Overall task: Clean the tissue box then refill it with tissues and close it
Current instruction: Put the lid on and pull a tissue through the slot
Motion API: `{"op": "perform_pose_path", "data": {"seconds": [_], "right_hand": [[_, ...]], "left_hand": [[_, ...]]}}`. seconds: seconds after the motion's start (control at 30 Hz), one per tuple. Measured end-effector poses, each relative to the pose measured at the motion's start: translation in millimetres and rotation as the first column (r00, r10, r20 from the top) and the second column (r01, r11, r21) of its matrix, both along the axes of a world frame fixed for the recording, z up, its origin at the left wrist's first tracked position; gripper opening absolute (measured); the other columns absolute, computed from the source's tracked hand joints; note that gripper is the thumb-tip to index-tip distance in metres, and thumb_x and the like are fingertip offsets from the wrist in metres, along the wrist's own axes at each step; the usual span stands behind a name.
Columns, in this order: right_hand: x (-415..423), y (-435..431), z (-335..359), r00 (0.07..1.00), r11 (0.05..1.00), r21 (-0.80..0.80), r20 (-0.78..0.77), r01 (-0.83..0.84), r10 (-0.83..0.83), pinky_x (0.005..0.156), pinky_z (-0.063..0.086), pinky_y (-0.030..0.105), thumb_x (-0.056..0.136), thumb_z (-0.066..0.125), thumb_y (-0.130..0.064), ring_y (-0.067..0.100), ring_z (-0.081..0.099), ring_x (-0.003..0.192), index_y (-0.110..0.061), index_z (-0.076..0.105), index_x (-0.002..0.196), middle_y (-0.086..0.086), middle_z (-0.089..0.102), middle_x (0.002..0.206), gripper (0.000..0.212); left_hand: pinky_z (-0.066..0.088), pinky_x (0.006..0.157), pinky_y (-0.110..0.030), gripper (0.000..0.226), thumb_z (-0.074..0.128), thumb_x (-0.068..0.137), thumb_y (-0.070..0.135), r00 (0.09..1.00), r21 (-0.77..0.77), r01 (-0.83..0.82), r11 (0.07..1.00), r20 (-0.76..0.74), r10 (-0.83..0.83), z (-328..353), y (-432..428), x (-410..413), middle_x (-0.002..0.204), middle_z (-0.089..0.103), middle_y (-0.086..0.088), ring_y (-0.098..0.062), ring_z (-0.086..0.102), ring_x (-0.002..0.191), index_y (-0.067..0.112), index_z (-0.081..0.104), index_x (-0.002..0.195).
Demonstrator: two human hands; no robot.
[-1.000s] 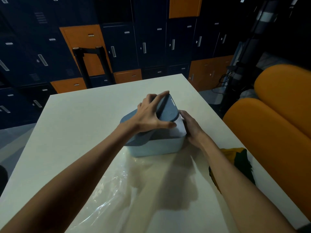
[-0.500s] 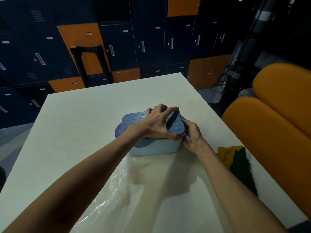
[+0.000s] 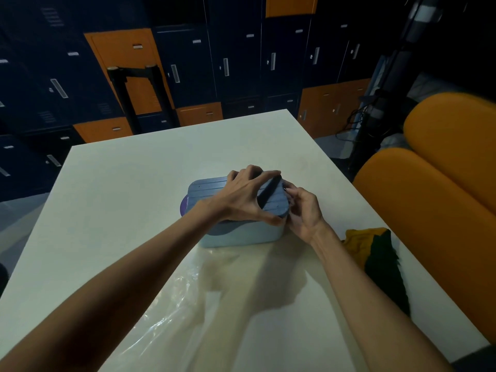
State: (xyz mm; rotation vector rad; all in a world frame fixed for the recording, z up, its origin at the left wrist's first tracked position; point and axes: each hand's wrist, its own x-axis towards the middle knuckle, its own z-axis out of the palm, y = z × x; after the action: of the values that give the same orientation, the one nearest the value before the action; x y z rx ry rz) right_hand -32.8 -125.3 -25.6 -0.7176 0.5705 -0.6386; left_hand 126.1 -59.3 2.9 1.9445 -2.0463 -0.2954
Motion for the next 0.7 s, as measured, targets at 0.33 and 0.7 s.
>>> {"op": "perform_pose_path", "data": {"seconds": [0.33,0.7], "right_hand": [[5,3,-1,0.995,0.999,-0.04,-0.1,-0.01,0.006,0.054,0.056,0.029,0.1,0.039,-0.025,0.018,0.069,0.071,-0.012,0.064,0.114,0.006,0.071,0.083,0.031],[6,-3,12,0.865,0.904,-0.399,-0.497,-0.153,-0.073,0.076,0.047,0.028,0.097,0.044,-0.021,0.019,0.056,0.103,-0.018,0.058,0.123,0.006,0.061,0.116,0.03]], "left_hand": [[0.018,0.109,-0.054,0.113,0.025,0.061,0.092,0.934,-0.03,-0.011,0.999,0.357,0.021,-10,5,-15,0.142,0.031,-0.009,-0.023,0.03,0.134,0.029,0.01,0.153],[0.024,0.113,-0.05,0.068,0.034,0.091,0.06,0.91,-0.165,-0.358,0.919,-0.28,0.305,6,36,16,0.149,0.041,-0.006,-0.021,0.042,0.133,0.021,0.039,0.146]]}}
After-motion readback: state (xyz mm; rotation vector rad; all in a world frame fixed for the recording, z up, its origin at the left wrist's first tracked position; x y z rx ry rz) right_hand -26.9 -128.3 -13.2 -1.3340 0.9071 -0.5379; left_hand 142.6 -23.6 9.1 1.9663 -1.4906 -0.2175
